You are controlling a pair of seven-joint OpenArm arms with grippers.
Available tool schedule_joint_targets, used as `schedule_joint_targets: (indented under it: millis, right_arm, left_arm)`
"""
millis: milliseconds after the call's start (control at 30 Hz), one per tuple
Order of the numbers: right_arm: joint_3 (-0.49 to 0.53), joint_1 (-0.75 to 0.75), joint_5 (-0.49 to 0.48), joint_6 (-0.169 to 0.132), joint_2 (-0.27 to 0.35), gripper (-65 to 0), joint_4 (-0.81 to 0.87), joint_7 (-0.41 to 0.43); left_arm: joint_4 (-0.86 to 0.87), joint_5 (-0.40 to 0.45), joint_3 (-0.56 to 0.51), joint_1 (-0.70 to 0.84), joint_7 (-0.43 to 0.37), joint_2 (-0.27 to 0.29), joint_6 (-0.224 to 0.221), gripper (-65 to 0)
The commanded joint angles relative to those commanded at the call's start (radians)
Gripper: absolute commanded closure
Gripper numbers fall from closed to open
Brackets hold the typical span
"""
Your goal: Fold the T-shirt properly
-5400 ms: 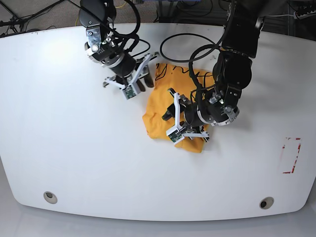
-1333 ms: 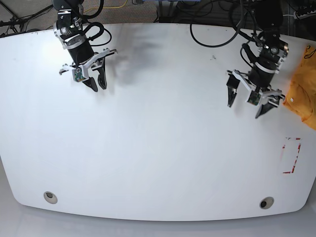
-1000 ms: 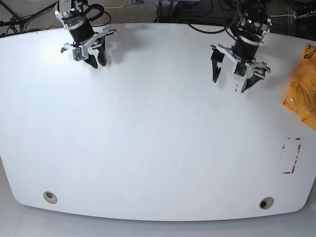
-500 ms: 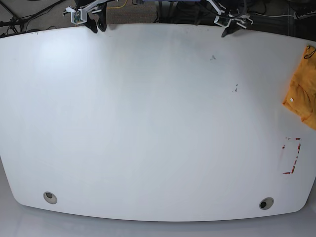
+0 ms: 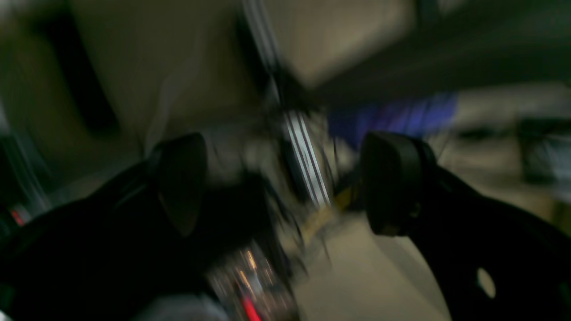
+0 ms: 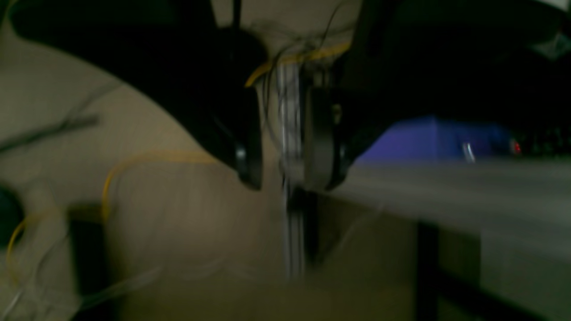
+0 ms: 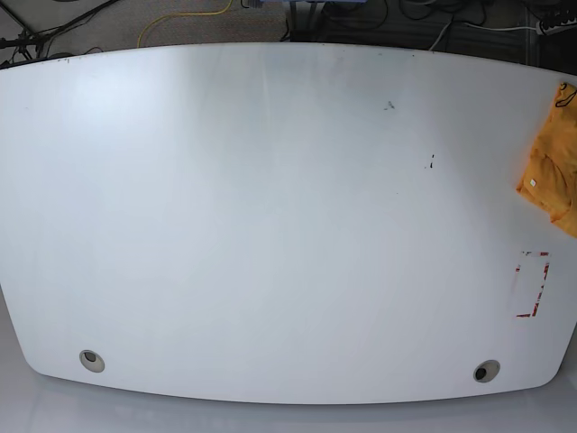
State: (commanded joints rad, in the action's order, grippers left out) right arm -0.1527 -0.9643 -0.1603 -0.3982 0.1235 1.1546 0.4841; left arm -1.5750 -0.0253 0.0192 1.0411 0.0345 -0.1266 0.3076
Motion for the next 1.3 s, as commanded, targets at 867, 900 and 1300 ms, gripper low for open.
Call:
schedule_joint_targets:
  millis: [867,900,1300]
  right_arm:
    - [0.002,0.468,0.129,0.006,0.003,-15.7,-0.678,-0.028]
    - [0.002,0.482,0.138,0.006,0.002,-15.7,-0.687,-0.031]
    - [0.002,0.646,0.170,0.006,-0.002,-15.7,-0.801,-0.192]
  left_arm:
    - [1.030,-0.055,-0.017,-0.594,-0.055,-0.020,0.003,-50.4]
    - [1.060,-0.055,-0.017,-0.615,-0.055,-0.020,0.003,-50.4]
    - [1.335,-0.055,-0.017,-0.810,-0.049,-0.017,0.000,-50.4]
